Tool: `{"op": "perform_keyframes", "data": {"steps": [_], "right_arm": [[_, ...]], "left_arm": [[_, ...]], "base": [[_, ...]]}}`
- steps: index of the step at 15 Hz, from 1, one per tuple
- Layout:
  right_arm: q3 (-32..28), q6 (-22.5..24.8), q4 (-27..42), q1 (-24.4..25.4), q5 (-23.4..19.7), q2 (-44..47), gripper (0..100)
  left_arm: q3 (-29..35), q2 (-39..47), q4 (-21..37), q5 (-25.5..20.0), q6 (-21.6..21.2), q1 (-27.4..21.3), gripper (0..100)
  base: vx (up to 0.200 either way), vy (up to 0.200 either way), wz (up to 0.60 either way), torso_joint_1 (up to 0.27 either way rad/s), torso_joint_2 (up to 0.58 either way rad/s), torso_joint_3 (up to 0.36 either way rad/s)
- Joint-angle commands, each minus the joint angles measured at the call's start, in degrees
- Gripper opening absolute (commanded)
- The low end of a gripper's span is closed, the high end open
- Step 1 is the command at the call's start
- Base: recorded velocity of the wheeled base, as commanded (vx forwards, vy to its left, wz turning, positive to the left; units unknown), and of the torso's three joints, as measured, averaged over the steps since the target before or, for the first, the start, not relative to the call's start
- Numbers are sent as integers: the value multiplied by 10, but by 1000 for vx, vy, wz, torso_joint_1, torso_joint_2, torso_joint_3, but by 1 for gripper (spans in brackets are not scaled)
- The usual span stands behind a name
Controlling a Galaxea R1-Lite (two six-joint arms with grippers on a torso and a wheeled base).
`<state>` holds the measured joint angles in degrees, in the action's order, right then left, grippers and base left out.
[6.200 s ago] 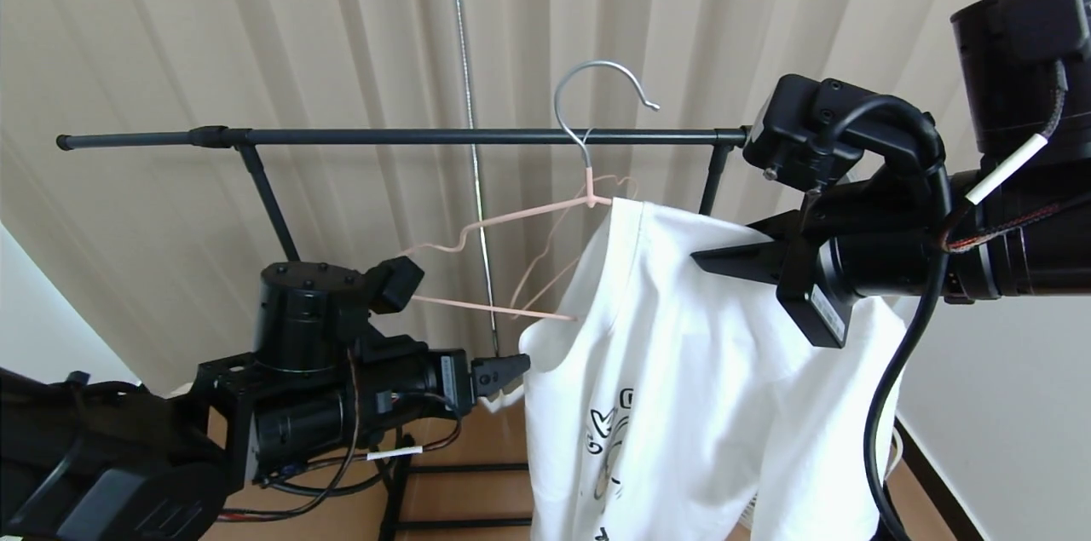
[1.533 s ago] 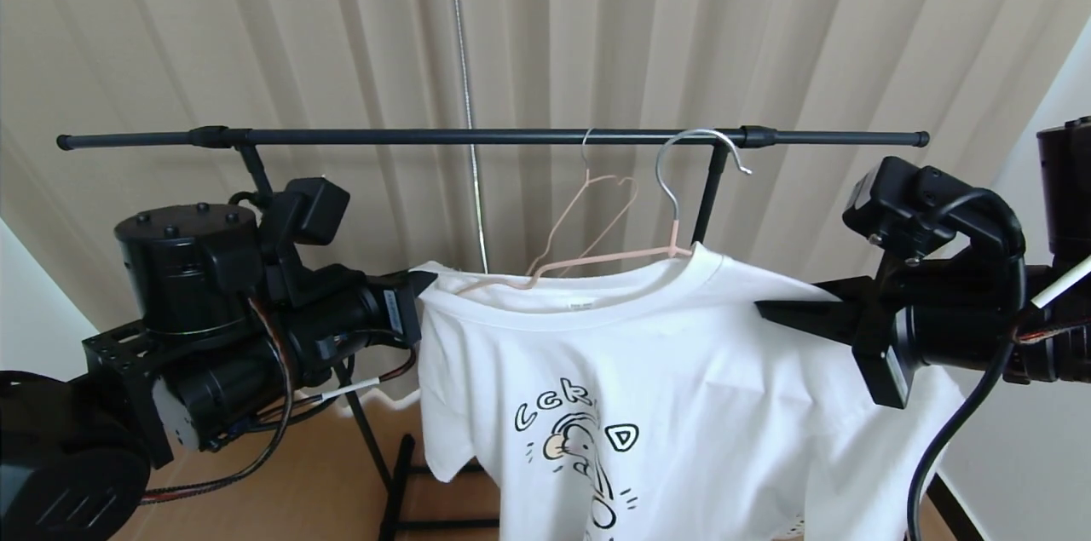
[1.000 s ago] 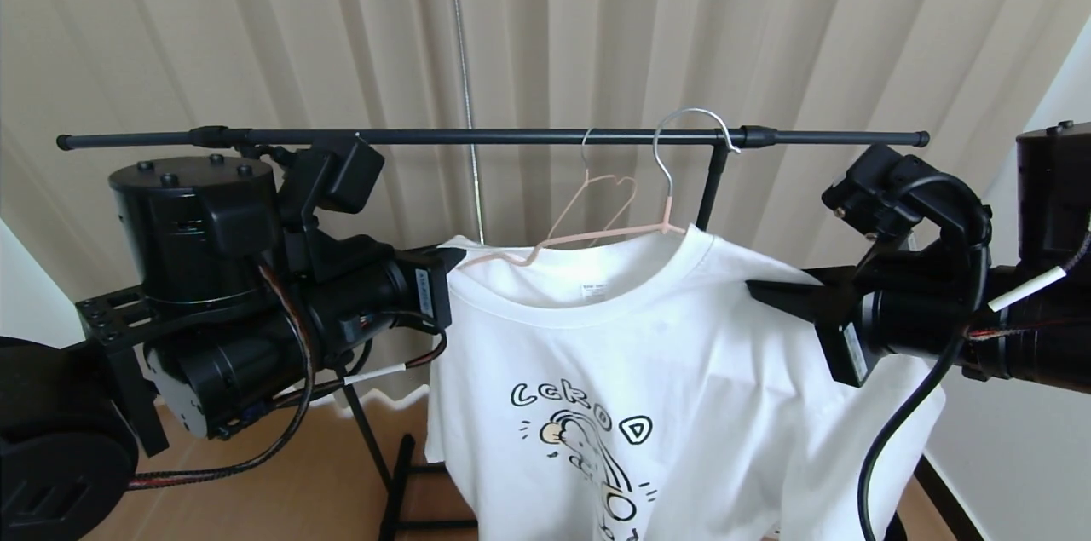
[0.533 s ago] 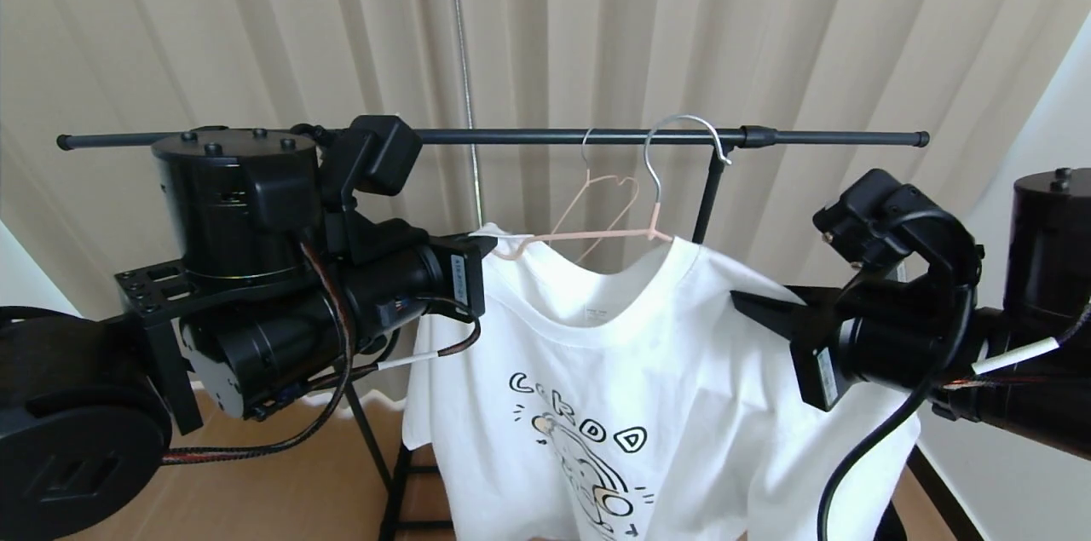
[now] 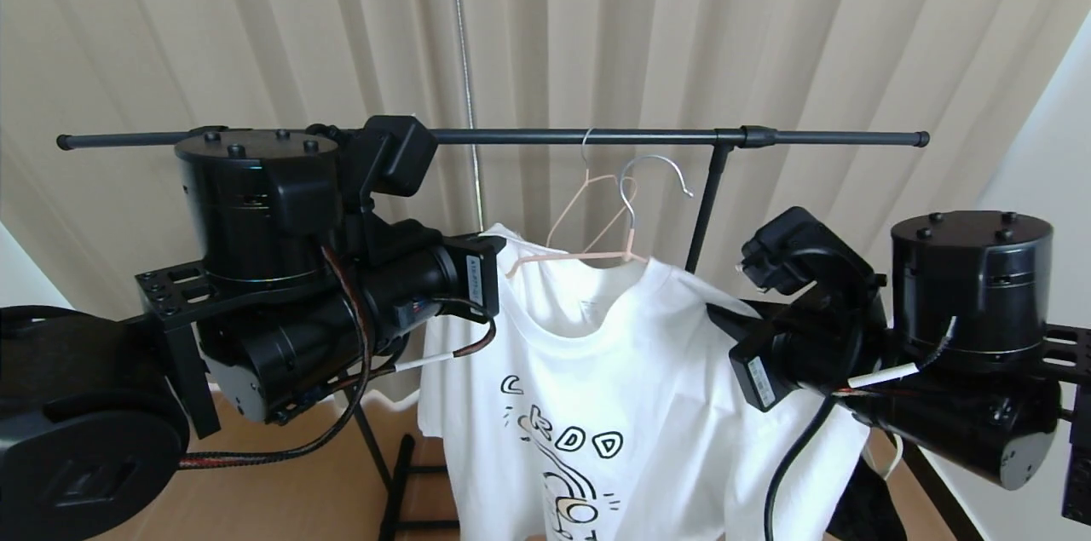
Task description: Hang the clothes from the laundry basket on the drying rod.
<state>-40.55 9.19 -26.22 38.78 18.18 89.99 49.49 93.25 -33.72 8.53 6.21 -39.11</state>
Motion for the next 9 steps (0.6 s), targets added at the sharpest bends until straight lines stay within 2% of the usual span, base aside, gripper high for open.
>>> {"op": "perform_keyframes", "data": {"steps": [1, 9], "right_arm": [[2, 0, -16, 11, 16, 34, 0], [6, 2, -35, 38, 53, 74, 0]], "left_arm": [[3, 1, 0, 3, 0, -2, 0], [22, 1, 1, 17, 0, -19, 0]], "base": [[0, 0, 0, 0, 0, 0], [0, 0, 0, 0, 0, 0]]}}
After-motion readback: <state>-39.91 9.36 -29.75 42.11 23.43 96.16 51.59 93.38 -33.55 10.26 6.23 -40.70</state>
